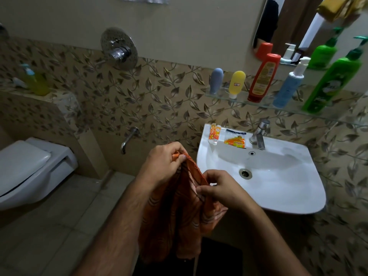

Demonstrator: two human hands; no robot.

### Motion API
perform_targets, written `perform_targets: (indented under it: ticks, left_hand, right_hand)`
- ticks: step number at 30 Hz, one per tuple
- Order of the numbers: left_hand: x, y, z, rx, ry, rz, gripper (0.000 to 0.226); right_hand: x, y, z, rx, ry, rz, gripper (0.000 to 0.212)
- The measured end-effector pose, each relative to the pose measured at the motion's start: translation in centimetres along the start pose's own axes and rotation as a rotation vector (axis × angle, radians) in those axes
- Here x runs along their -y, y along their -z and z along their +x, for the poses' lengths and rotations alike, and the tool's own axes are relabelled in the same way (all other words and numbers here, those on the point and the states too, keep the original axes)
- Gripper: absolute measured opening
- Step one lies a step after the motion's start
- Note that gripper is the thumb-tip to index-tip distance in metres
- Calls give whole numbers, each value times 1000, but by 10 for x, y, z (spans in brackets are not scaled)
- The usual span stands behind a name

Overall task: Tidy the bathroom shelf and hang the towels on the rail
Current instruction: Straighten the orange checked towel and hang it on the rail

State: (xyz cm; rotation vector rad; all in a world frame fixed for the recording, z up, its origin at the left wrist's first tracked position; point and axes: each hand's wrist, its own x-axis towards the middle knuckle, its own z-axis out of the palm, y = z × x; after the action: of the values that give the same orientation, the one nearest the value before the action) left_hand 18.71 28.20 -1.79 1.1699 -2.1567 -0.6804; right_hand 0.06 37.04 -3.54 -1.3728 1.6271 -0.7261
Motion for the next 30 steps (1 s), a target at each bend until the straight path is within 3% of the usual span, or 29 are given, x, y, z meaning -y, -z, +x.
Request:
perform_targets:
  ticks: [7, 15, 23, 25, 28, 30]
  left_hand:
    - [3, 21, -3, -17, -17, 94, 3]
    - [0, 41, 1, -43, -39, 194, 4]
    - [-6, 45, 5, 14, -30, 218, 5]
    - [-4, 45, 6, -2, -17, 219, 5]
    - [-1, 44, 7, -26, -12, 204, 7]
    - [-1, 43, 8, -43, -14, 203, 8]
  right_hand:
    - [-5, -8, -4, -147, -9, 39, 18]
    - [-4, -18, -9, -490, 105, -48, 13]
    - [-12, -27, -6, -432, 33, -40, 14]
    - [-13, -23, -6, -396, 27, 62, 17]
    - [-10, -16, -10, -288, 45, 251, 13]
    - [-10, -14, -12, -193, 77, 241, 14]
